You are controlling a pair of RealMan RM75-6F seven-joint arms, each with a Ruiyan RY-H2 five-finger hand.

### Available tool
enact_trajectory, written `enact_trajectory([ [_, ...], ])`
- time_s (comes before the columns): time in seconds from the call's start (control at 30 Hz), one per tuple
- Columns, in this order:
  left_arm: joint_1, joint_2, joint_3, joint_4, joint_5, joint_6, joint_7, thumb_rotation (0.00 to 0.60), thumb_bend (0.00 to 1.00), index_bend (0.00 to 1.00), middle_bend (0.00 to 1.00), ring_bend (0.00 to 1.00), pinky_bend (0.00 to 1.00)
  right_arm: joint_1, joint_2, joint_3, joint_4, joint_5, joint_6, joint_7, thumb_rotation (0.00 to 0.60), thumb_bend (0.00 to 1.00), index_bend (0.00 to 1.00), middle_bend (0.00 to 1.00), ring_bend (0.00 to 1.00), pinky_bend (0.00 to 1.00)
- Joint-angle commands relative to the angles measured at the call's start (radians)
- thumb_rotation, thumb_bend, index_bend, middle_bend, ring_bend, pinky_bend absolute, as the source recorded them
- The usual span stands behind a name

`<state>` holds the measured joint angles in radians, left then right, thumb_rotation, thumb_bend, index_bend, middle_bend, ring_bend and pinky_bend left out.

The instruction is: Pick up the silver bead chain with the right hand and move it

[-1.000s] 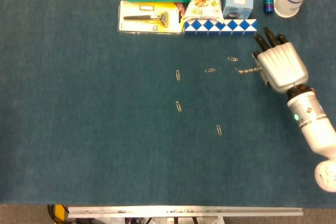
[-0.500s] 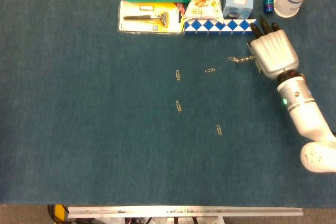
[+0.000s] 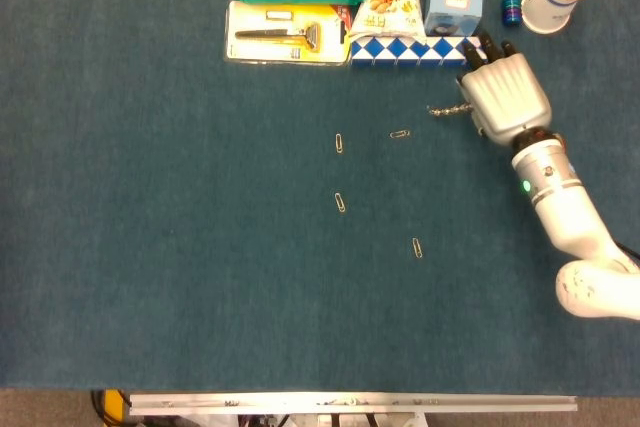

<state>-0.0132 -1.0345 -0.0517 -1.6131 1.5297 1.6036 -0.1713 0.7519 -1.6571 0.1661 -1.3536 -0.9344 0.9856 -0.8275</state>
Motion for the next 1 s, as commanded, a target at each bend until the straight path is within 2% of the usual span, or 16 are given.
enact_trajectory([
  [0.03, 0.0, -0.001, -0.001, 0.0, -0.001, -0.001, 0.003, 0.6, 0.02, 0.32, 0.22, 0.23, 0.44, 0.002, 0.008, -0.005, -0.027, -0.018, 0.01, 0.013, 0.6, 0.35, 0.6, 0.18, 0.07, 0.24],
  [0.3, 0.001, -0.001, -0.001, -0.001, 0.0, 0.0, 0.005, 0.6, 0.02, 0.32, 0.22, 0.23, 0.44, 0.01, 0.015, -0.023, -0.084, -0.043, 0.031, 0.004, 0.6, 0.35, 0.6, 0.18, 0.07, 0.24],
  [1.0, 0.008, 0.007, -0.005, -0.002, 0.001, 0.014, -0.014, 0.6, 0.03, 0.32, 0.22, 0.23, 0.44, 0.047, -0.023, -0.039, -0.067, -0.007, 0.028, -0.034, 0.6, 0.35, 0.6, 0.18, 0.07, 0.24],
])
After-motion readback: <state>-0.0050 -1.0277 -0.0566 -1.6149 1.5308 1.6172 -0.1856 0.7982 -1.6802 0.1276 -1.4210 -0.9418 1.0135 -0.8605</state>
